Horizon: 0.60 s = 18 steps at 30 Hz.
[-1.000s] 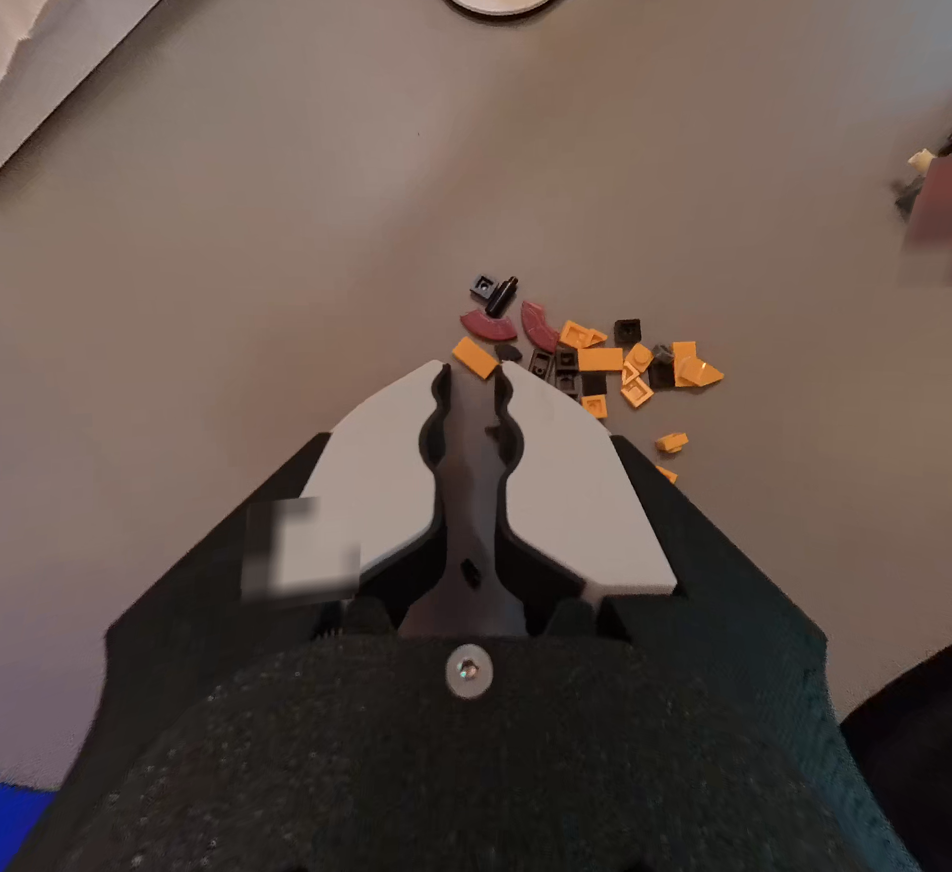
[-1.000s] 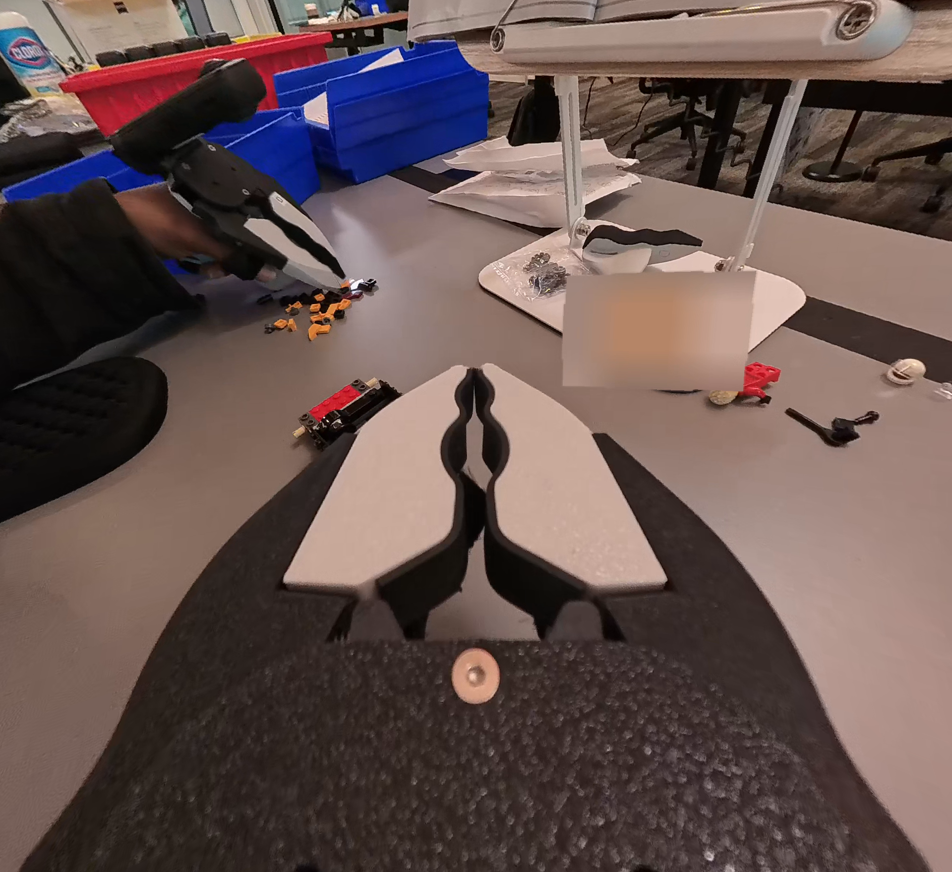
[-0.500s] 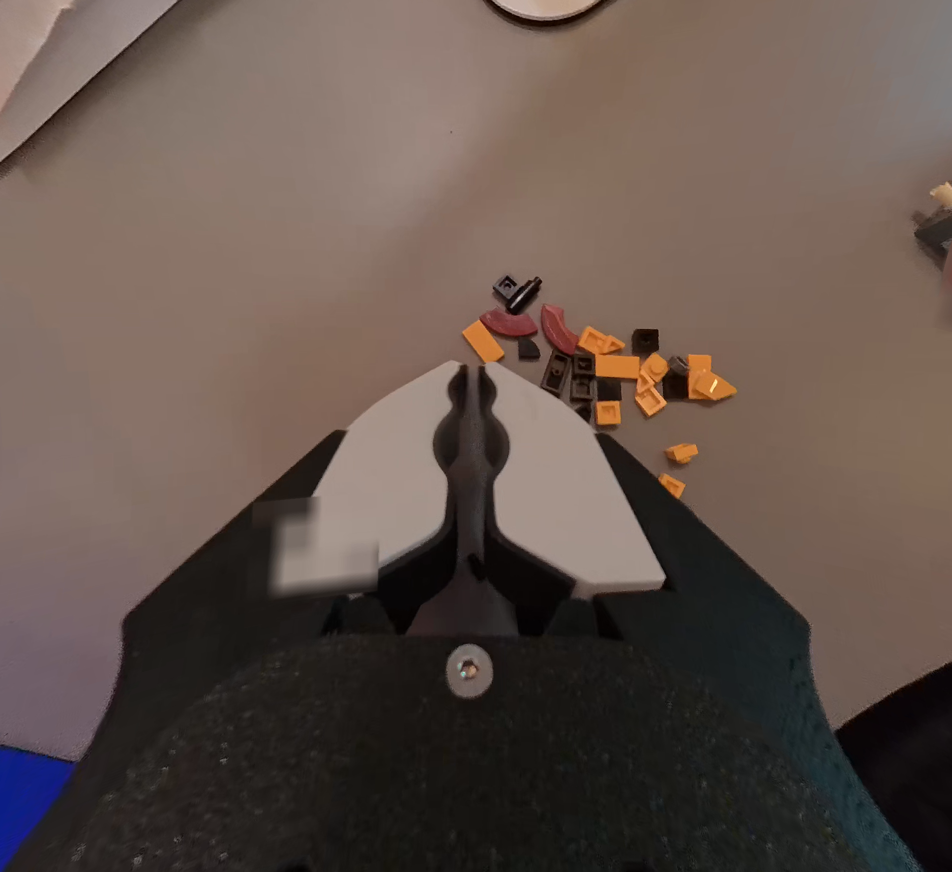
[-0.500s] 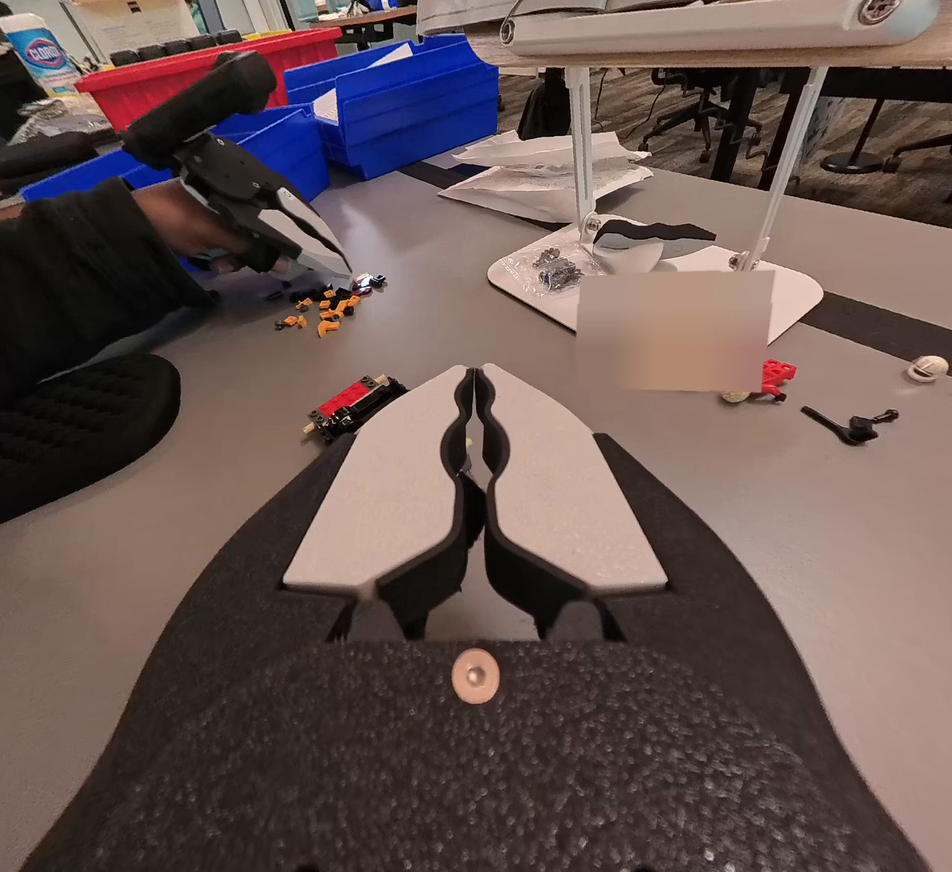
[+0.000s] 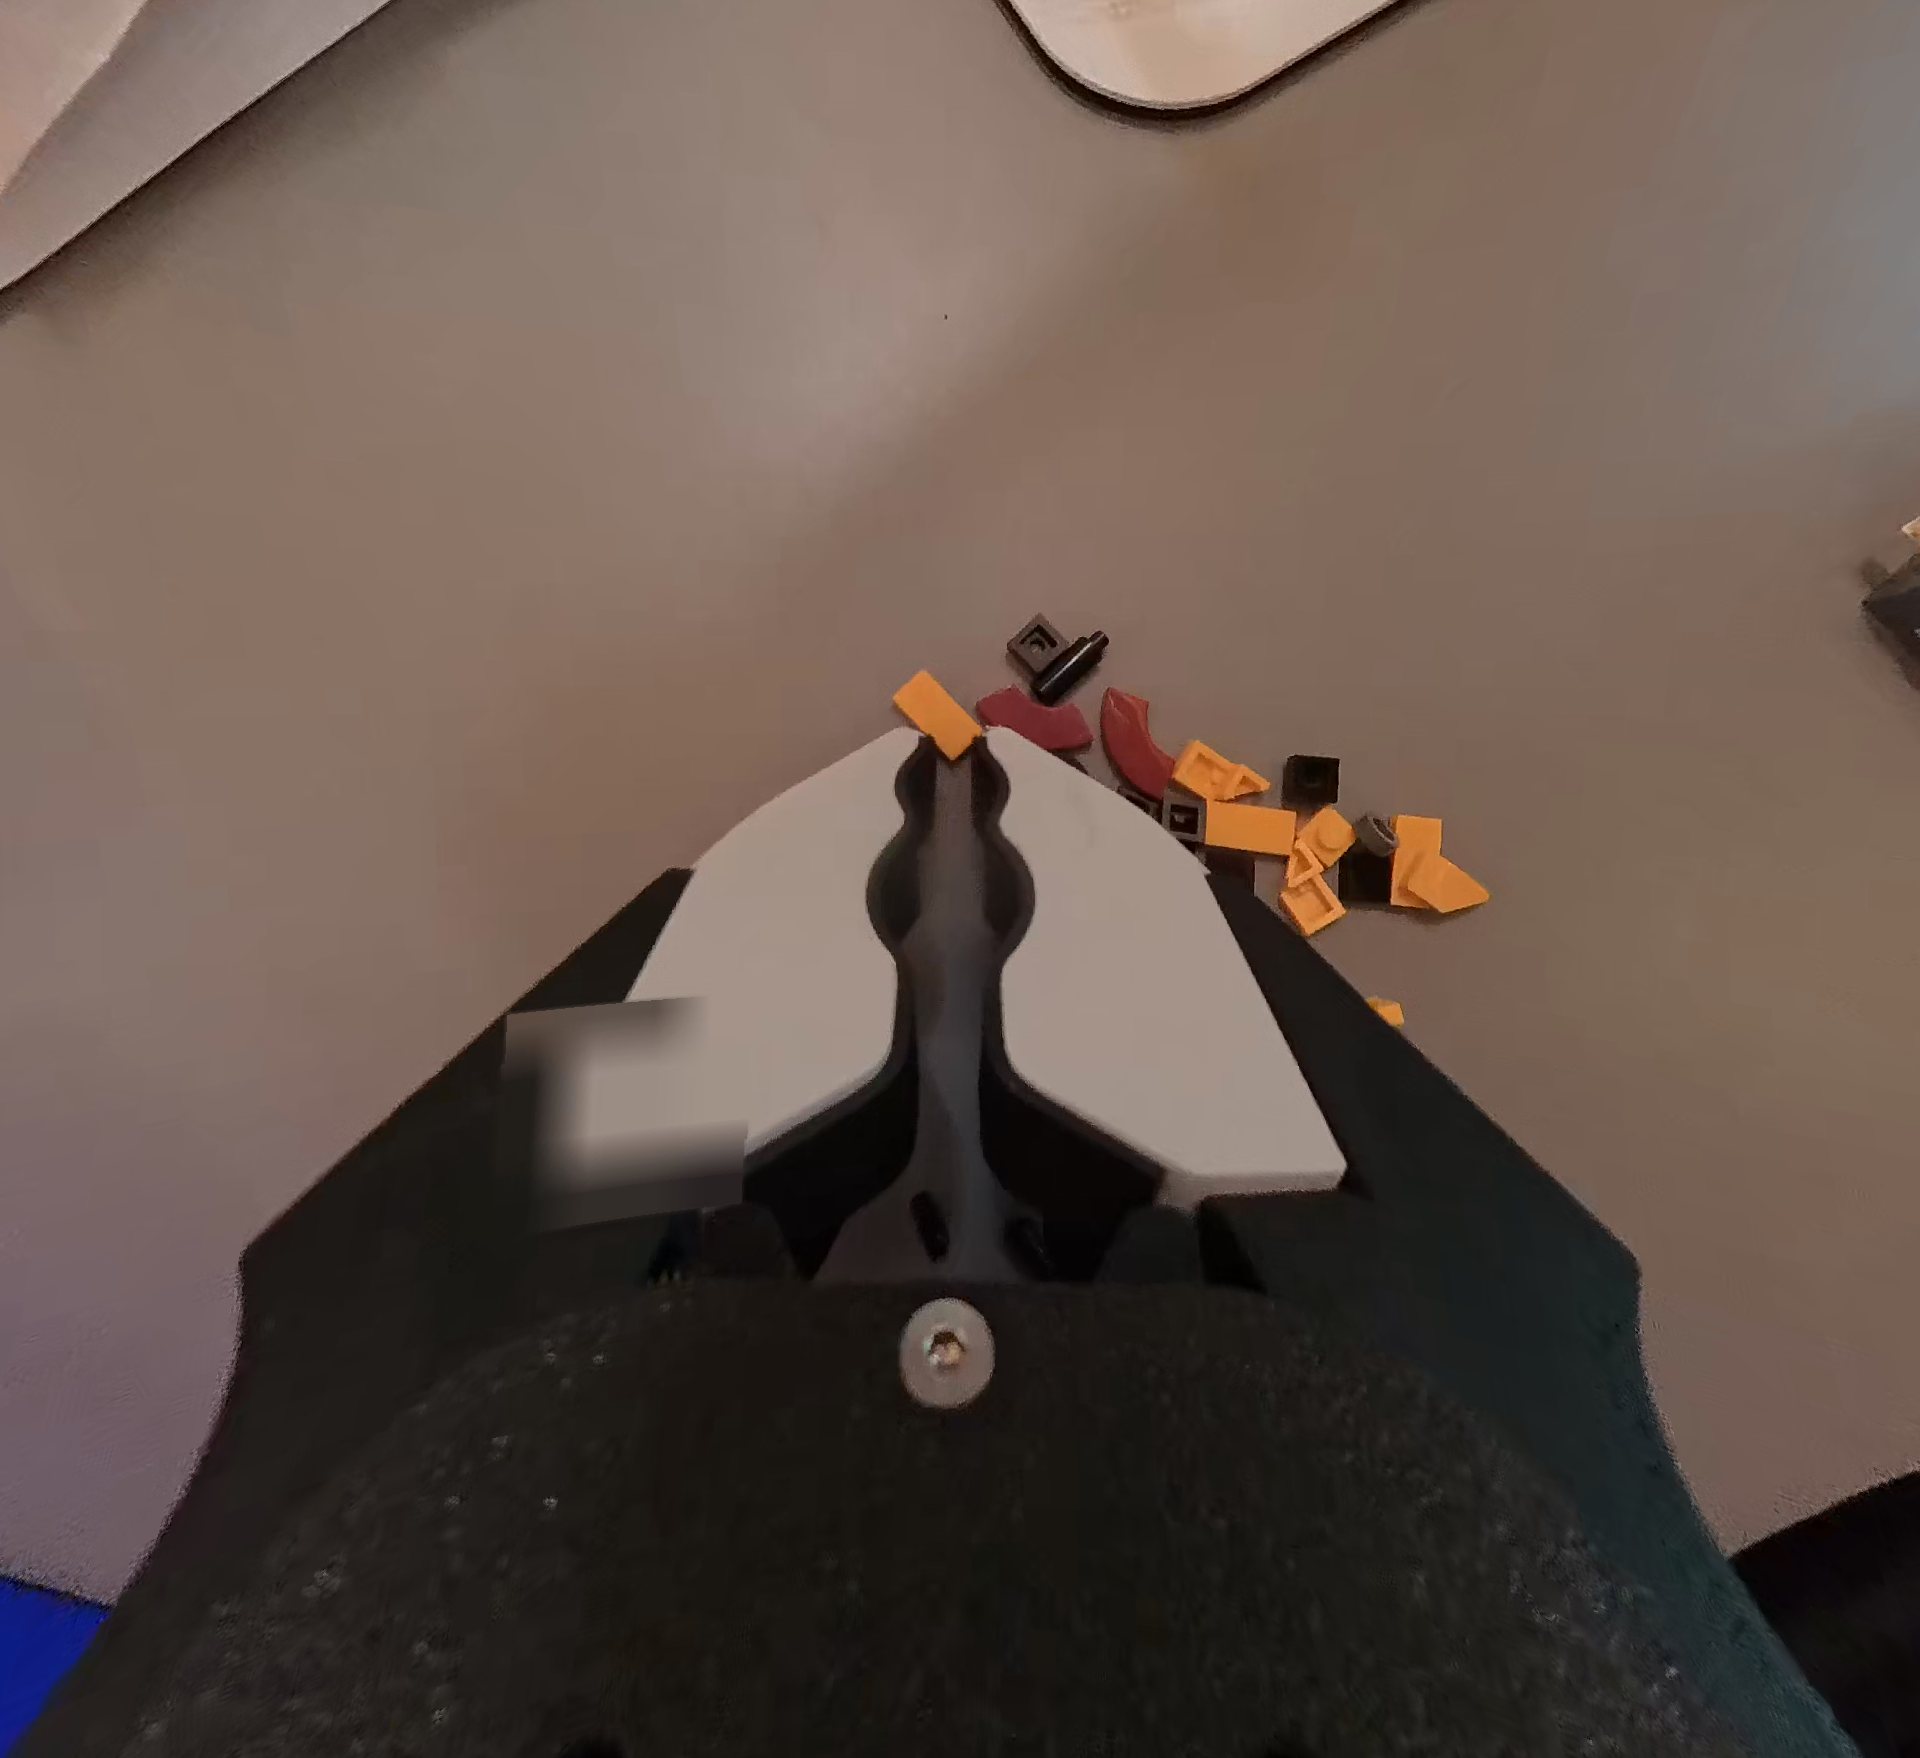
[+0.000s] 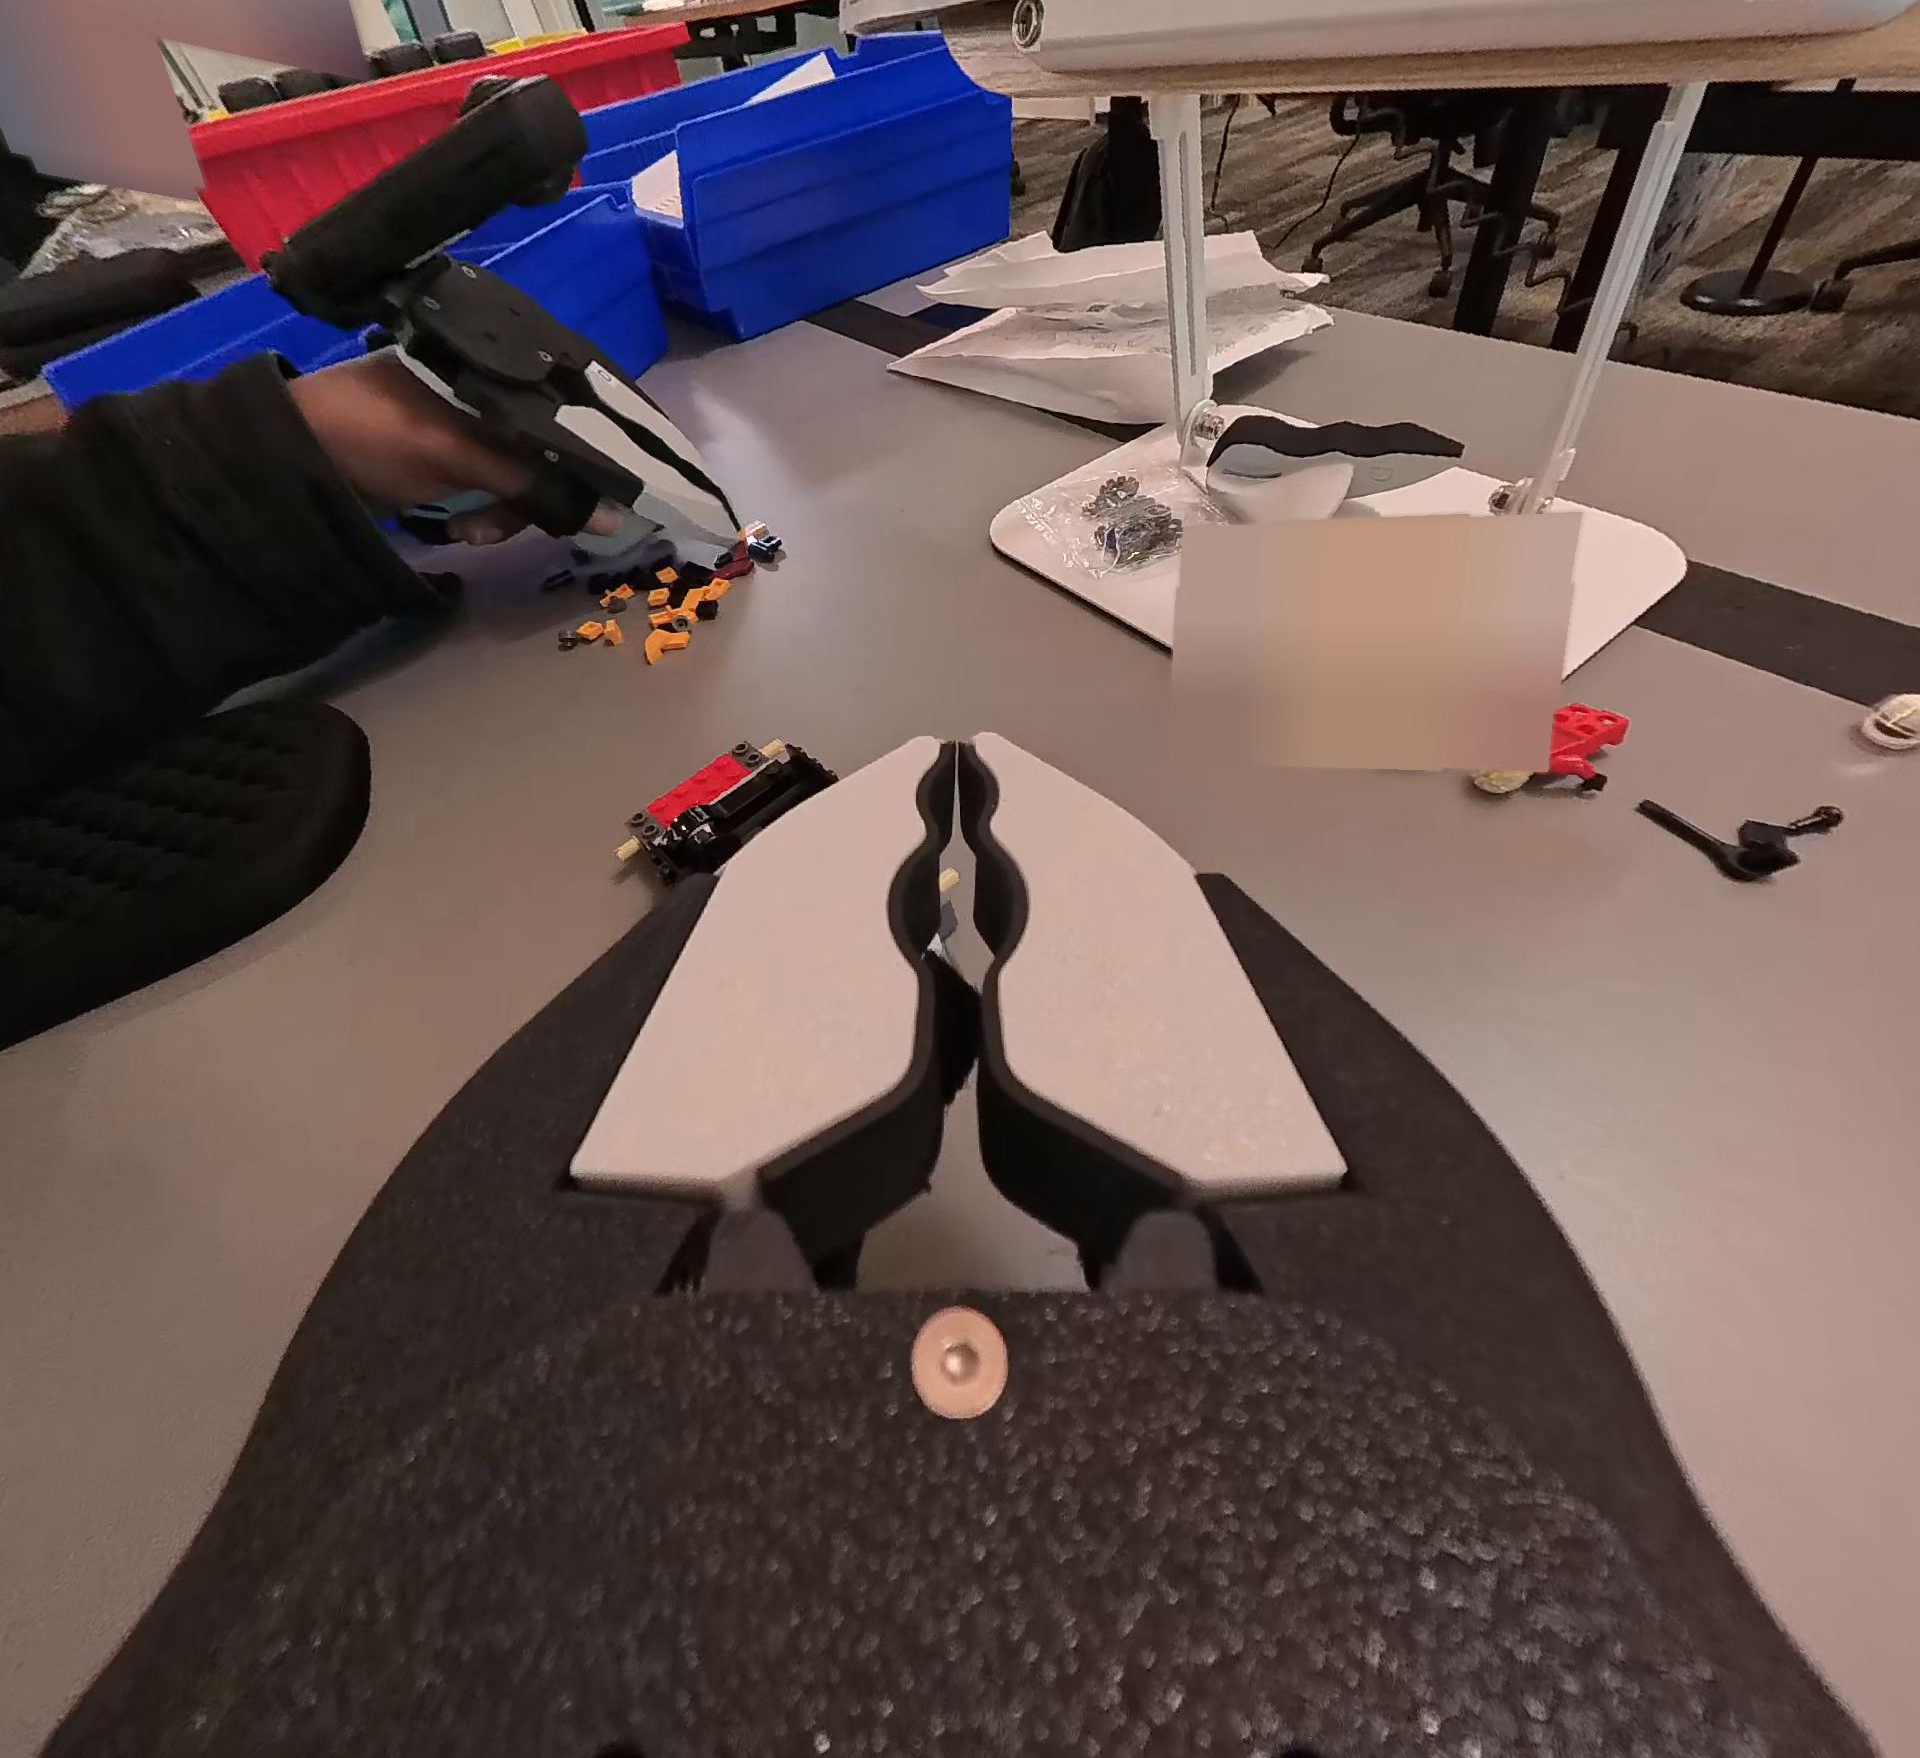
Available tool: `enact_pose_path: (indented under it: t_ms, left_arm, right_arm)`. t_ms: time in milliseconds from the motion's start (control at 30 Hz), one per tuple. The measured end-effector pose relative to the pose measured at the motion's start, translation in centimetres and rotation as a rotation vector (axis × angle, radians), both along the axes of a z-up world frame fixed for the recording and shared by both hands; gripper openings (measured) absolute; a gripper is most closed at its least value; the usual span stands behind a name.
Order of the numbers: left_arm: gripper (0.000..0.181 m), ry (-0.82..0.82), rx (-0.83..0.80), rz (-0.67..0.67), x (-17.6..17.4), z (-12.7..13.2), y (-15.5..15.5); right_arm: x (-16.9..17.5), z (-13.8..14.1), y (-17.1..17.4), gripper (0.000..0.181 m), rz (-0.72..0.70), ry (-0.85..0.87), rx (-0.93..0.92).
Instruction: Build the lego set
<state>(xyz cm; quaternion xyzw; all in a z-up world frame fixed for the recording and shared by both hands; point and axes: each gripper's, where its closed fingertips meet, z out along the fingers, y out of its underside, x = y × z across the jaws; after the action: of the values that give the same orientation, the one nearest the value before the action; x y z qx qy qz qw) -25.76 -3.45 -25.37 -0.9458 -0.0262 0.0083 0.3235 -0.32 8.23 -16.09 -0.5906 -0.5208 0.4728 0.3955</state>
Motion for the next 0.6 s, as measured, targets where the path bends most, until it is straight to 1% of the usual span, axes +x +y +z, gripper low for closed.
enact_pose_path:
  t_ms: [100,300,333,400,467,533,600]
  left_arm:
    - [0.000,0.016,0.008,-0.012,-0.10,0.01,-0.15]
    - [0.000,0.036,0.019,-0.018,-0.46,0.21,-0.56]
    - [0.001,0.050,0.023,-0.025,-0.57,0.39,-0.54]
    - [0.018,0.062,0.022,-0.054,-0.63,0.61,-0.50]
    - [0.027,0.061,0.009,-0.099,-0.48,0.51,-0.42]
    - [0.033,0.065,-0.008,-0.138,-0.59,0.24,-0.26]
    - [0.032,0.035,-0.015,-0.166,-0.62,0.12,-0.04]
  right_arm:
    - [0.02,0.01,-0.01,0.000,0.000,0.000,-0.001]
    - [0.04,0.07,-0.11,0.000,0.004,0.001,-0.001]
    - [0.04,0.07,-0.12,0.000,0.004,0.001,0.000]
    - [0.03,0.04,-0.14,0.000,0.006,0.000,-0.002]
    - [0.04,0.02,-0.16,0.000,0.007,-0.001,-0.005]
    - [0.05,0.03,-0.16,0.000,0.008,0.000,-0.008]
    - [0.06,0.01,-0.14,0.000,0.008,-0.001,-0.010]
